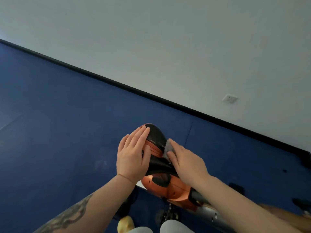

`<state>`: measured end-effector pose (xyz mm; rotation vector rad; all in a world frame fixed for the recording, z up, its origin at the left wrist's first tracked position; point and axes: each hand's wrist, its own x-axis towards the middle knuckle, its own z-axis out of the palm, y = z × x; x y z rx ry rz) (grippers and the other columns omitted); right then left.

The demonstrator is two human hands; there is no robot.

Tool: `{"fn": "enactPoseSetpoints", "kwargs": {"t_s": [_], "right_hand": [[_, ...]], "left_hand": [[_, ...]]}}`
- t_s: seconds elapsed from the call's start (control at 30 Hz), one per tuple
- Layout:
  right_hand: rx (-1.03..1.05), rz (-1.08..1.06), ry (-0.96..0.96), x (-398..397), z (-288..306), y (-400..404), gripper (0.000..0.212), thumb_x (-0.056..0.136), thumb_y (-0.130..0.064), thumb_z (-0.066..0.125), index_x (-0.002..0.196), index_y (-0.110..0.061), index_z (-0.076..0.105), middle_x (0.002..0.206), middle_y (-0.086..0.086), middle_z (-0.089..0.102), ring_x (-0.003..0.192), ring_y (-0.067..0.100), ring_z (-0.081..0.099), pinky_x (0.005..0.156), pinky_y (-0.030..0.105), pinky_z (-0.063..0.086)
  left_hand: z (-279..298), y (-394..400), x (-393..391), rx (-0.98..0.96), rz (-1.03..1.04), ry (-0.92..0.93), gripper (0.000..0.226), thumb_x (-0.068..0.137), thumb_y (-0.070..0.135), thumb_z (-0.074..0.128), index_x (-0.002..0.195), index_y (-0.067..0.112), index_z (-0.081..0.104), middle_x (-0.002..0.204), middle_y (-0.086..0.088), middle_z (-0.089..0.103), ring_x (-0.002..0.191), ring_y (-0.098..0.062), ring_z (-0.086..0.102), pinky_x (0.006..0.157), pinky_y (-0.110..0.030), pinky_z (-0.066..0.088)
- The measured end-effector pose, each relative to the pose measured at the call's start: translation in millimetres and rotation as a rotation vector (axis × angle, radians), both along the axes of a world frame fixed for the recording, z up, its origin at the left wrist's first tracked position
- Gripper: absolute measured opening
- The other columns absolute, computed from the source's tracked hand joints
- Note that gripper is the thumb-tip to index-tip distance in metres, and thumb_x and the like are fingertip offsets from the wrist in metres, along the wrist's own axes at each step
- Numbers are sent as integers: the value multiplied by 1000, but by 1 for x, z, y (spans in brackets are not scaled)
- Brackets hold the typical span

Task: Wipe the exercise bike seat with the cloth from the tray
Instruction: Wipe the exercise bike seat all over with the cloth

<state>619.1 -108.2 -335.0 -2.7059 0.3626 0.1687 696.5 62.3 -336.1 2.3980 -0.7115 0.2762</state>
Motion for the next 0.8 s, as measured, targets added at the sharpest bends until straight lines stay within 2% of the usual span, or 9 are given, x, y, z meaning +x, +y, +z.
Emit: {"fn": "enactPoseSetpoints", "kwargs": {"t_s": [0.07, 0.17, 0.23, 0.37, 0.43, 0.53, 0.63, 0.7, 0.8], "right_hand": [[-25, 17, 56, 6, 5, -5, 52, 97, -54, 16, 145, -34, 22, 133, -1, 56, 107, 25, 59, 70, 35, 40], [93, -45, 138, 29, 13, 0, 51, 99, -50, 11, 140, -29, 31, 122, 9, 63, 103, 31, 59, 76, 40, 45], [110, -98, 88, 28, 12, 6, 52, 99, -50, 10, 141, -30, 32, 119, 8, 64, 103, 30, 60, 78, 40, 46], [-72, -62, -167, -20, 3, 6, 48, 98, -46, 20, 139, -28, 37, 119, -2, 64, 97, 24, 60, 74, 39, 44], [-24, -78, -185, -40, -1, -4, 43, 98, -45, 23, 133, -31, 43, 116, -6, 64, 95, 20, 59, 74, 38, 43], [75, -156, -77, -31, -2, -16, 38, 99, -45, 20, 116, -34, 53, 106, -4, 66, 94, 23, 61, 68, 36, 43], [92, -216, 69, -12, -1, -15, 46, 100, -41, 17, 123, -30, 55, 110, 3, 66, 100, 29, 60, 68, 36, 41], [70, -289, -96, -28, -5, -7, 49, 98, -45, 15, 114, -29, 59, 99, -2, 66, 95, 24, 61, 67, 35, 41], [55, -348, -334, -77, -16, 16, 43, 98, -41, 24, 133, -29, 46, 126, -8, 55, 115, 13, 48, 93, 31, 42]], "left_hand": [[0, 0, 1, 53, -69, -24, 45, 94, 24, 33, 138, 22, 41, 143, 4, 44, 136, -6, 31, 115, -38, 19], [2, -1, 0, 181, -151, -68, 45, 94, 26, 32, 138, 20, 42, 144, 4, 44, 138, -7, 29, 114, -42, 19], [4, -2, -1, 285, -152, -75, 47, 95, 31, 30, 140, 22, 40, 147, 6, 40, 140, -9, 24, 115, -43, 18], [2, -3, -2, 402, -145, -75, 49, 97, 38, 20, 143, 27, 30, 151, 8, 31, 142, -8, 14, 117, -41, 11], [1, -3, -1, 407, -142, -85, 49, 97, 39, 20, 144, 28, 28, 152, 8, 29, 143, -7, 13, 117, -39, 11], [2, -6, 0, 347, -133, -88, 47, 96, 36, 27, 141, 26, 37, 149, 7, 37, 141, -7, 20, 115, -35, 18], [2, -5, -1, 329, -133, -95, 46, 95, 34, 31, 139, 25, 40, 148, 7, 37, 140, -6, 22, 114, -33, 19], [1, -3, -2, 323, -134, -100, 46, 95, 33, 32, 139, 26, 39, 148, 7, 37, 140, -6, 21, 113, -35, 22], [-1, -3, -2, 314, -136, -101, 46, 94, 35, 32, 139, 26, 39, 149, 6, 37, 140, -7, 22, 113, -37, 24]]}}
